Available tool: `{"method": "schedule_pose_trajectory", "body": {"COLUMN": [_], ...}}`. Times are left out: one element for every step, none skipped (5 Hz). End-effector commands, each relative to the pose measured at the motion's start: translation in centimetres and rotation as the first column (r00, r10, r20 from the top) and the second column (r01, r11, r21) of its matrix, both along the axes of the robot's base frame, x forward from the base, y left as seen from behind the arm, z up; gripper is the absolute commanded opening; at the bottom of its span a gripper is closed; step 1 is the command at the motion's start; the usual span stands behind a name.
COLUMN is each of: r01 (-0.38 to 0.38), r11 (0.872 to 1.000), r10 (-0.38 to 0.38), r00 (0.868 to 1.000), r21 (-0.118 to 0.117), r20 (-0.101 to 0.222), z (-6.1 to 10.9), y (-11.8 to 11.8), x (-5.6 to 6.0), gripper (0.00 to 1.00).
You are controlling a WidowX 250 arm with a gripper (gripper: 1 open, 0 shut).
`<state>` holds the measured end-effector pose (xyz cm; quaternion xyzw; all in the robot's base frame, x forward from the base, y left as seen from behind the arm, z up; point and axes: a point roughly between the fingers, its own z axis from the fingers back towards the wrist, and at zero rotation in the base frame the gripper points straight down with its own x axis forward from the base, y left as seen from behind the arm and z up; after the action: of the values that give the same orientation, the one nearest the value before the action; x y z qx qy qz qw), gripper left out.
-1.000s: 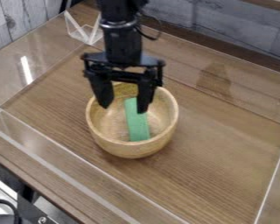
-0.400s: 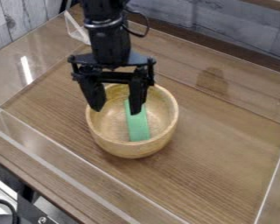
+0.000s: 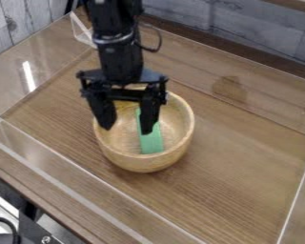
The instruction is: Move green object from inside the wooden bowl to the table next to it
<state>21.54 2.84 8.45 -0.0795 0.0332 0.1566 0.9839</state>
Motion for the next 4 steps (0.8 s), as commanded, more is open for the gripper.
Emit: {"method": "schedule_pose_trajectory", "body": {"r01": [-0.039, -0.008, 0.029, 0.011], "r11": [0.999, 1.0, 0.999, 1.0], "r10": [0.039, 0.009, -0.028, -0.01], "r00": [0.999, 0.999, 0.999, 0.999], "r21": [-0.008, -0.02, -0.026, -0.029], "r20": [0.03, 0.034, 0.037, 0.046], "z": [-0.3, -0.3, -0.3, 0.4], "y": [0.4, -0.5, -1.3, -1.2], "x": [0.2, 0.1, 0.0, 0.2], "gripper": [1.0, 1.0, 1.0, 1.0]}}
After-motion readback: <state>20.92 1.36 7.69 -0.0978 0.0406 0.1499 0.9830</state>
